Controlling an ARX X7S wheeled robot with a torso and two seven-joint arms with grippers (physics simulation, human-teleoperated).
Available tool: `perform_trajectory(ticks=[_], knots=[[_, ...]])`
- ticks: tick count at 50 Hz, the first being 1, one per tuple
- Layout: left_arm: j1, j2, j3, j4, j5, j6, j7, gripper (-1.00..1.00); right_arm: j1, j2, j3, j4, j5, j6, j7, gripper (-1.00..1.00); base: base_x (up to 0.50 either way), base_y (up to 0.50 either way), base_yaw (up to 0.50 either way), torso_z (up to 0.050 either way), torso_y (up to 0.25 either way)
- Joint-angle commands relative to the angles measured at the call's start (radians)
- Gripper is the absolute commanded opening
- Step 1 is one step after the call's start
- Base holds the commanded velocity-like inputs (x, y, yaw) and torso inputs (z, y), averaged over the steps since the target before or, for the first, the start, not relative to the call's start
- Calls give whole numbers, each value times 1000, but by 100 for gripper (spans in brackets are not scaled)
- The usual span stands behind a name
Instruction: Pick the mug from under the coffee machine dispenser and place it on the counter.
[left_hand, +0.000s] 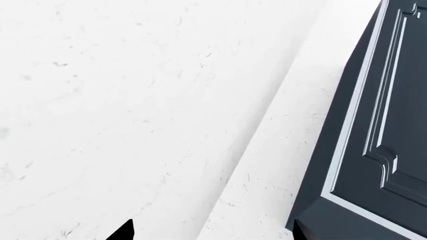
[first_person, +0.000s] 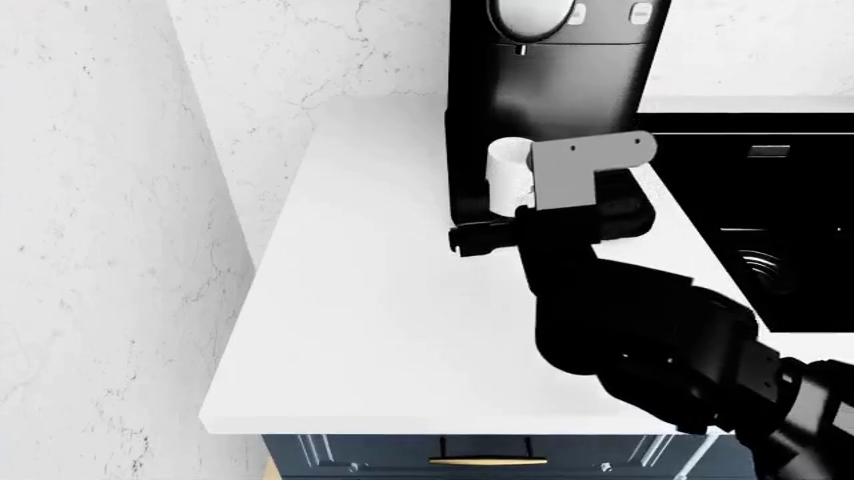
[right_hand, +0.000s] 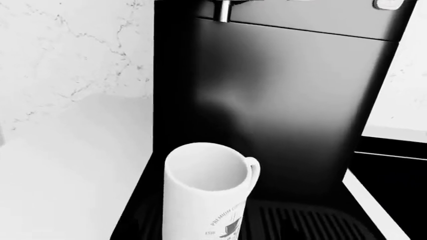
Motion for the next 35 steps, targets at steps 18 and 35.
perform_trajectory(ticks=[18,35], knots=[[1,6,-5,-2,-5,1,9,100,-18,-81,11,147,-29,-39,-10,100,0,0,0,0,0],[7,10,-12,2,-5,1,11,100,-46,-124,25,226,-35,-78,-22,100,0,0,0,0,0]])
